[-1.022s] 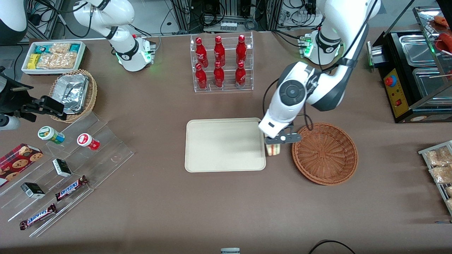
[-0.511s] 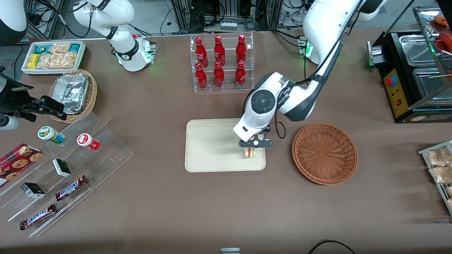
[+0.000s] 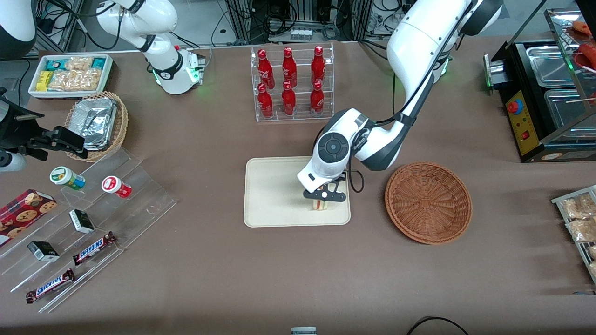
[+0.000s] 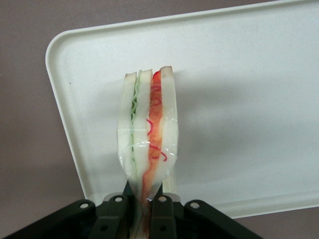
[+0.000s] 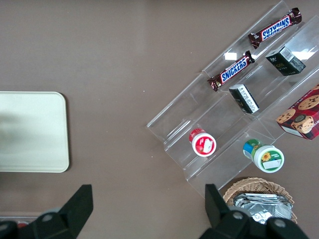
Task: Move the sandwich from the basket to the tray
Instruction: 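Lower the sandwich onto the cream tray and open the left gripper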
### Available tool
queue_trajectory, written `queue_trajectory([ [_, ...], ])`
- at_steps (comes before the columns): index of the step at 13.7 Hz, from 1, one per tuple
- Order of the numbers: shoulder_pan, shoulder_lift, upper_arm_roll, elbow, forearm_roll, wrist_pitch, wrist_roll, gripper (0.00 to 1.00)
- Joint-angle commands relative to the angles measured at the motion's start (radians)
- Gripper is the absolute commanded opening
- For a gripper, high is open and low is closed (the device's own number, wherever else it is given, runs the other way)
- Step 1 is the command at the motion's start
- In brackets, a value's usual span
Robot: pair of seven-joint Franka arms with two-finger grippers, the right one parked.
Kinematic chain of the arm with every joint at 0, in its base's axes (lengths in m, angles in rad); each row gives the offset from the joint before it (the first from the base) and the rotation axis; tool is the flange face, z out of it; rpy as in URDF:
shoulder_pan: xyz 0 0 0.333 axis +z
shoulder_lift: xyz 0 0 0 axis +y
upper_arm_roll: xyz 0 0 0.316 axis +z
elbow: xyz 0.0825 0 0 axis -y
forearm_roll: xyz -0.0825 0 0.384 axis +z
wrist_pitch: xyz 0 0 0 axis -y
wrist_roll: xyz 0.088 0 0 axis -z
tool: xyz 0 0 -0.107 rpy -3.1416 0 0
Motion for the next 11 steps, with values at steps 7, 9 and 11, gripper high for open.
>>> queue_trajectory([
  [7, -0.016, 0.066, 0.010, 0.041, 0.008, 0.003, 0.014, 0.00],
  [9, -0.016, 0.066, 0.010, 0.040, 0.008, 0.004, 0.013, 0.24],
  [11, -0.016, 0.066, 0.012, 0.041, 0.008, 0.004, 0.010, 1.00],
])
